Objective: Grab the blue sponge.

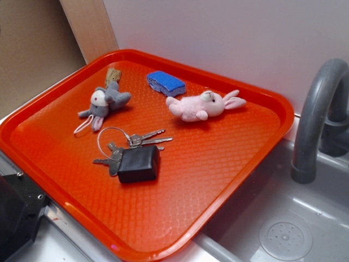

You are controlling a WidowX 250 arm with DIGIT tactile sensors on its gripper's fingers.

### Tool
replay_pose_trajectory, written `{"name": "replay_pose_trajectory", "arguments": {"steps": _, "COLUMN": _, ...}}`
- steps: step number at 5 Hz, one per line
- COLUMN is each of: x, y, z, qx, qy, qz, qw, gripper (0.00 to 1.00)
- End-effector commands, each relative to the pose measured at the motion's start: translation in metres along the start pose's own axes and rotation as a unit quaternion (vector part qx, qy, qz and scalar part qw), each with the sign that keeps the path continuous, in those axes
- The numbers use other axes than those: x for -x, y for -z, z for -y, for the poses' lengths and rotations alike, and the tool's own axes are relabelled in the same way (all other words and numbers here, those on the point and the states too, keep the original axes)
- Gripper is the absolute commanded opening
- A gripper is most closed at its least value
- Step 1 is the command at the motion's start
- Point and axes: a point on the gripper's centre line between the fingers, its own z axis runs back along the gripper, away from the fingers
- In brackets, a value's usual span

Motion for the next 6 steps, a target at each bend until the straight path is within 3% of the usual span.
{"name": "replay_pose_trajectory", "arguments": {"steps": 1, "x": 0.000, "y": 0.000, "z": 0.000, "qx": 0.000, "qy": 0.000, "qz": 0.000, "qw": 1.000, "gripper": 1.00}}
{"name": "replay_pose_trajectory", "arguments": {"steps": 2, "x": -0.031, "y": 0.000, "z": 0.002, "qx": 0.008, "qy": -0.040, "qz": 0.011, "qw": 0.999, "gripper": 1.00}}
{"name": "replay_pose_trajectory", "arguments": {"steps": 4, "x": -0.091, "y": 0.016, "z": -0.005, "qx": -0.005, "qy": -0.156, "qz": 0.046, "qw": 0.987, "gripper": 1.00}}
{"name": "replay_pose_trajectory", "arguments": {"steps": 5, "x": -0.120, "y": 0.030, "z": -0.019, "qx": -0.029, "qy": -0.273, "qz": 0.104, "qw": 0.956, "gripper": 1.00}}
{"name": "replay_pose_trajectory", "arguments": {"steps": 6, "x": -0.137, "y": 0.051, "z": -0.033, "qx": -0.029, "qy": -0.371, "qz": 0.117, "qw": 0.921, "gripper": 1.00}}
